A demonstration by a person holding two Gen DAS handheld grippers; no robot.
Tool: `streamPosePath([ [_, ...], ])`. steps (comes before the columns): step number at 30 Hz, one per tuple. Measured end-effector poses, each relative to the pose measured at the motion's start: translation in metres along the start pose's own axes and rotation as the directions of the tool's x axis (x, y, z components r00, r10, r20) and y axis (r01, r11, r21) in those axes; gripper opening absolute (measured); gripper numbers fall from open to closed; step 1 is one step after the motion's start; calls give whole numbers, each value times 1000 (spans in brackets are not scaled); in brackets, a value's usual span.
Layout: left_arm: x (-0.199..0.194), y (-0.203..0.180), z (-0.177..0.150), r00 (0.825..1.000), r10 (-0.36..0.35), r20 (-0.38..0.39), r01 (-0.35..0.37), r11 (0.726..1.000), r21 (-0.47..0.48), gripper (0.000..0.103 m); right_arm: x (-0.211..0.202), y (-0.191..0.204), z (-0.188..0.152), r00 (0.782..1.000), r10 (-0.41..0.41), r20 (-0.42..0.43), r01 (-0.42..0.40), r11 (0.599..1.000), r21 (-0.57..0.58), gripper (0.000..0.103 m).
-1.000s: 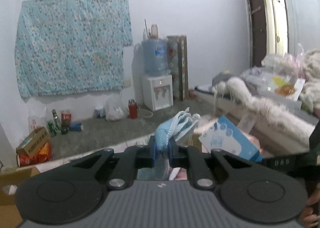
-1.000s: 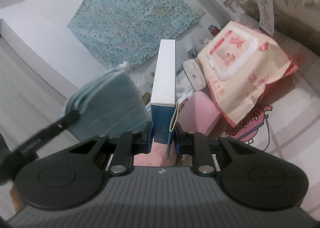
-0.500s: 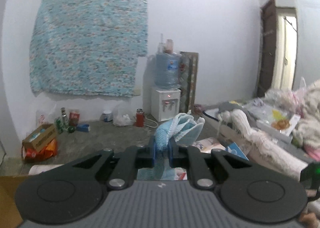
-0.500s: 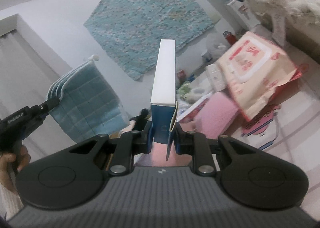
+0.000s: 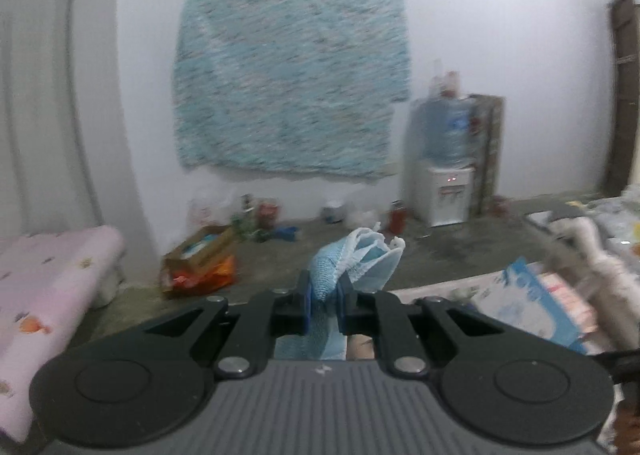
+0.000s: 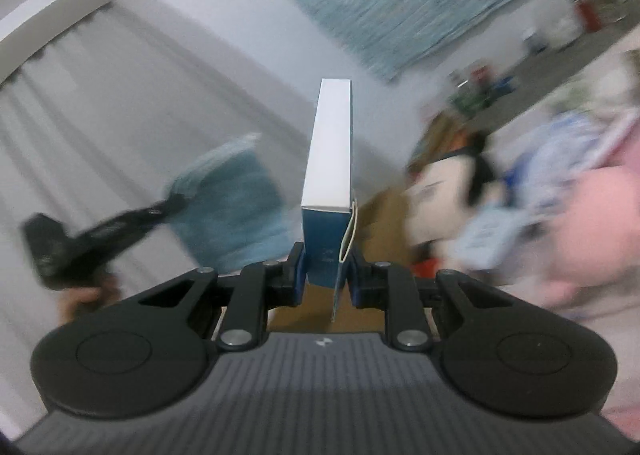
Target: Organize soft objects
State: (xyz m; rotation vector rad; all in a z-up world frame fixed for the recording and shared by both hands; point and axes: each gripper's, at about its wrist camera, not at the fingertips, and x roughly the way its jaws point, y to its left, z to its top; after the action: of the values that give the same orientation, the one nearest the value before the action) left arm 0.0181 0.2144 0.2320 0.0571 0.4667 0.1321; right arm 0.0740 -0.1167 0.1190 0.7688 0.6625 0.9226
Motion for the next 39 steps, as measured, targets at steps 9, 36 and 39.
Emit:
streamPosePath([
  [9, 80, 97, -36, 979, 175, -107, -174, 985, 15, 12, 120, 67, 5, 977, 141, -157, -134, 989, 56, 20],
  [36, 183, 115, -132, 880, -149, -450, 75, 981, -178, 81, 230, 56, -18, 944, 70, -323, -16, 986, 166, 21],
  [39, 209, 113, -143, 846, -80, -527, 15, 992, -126, 47, 223, 58, -18, 944, 74, -321, -20, 986, 168, 21],
])
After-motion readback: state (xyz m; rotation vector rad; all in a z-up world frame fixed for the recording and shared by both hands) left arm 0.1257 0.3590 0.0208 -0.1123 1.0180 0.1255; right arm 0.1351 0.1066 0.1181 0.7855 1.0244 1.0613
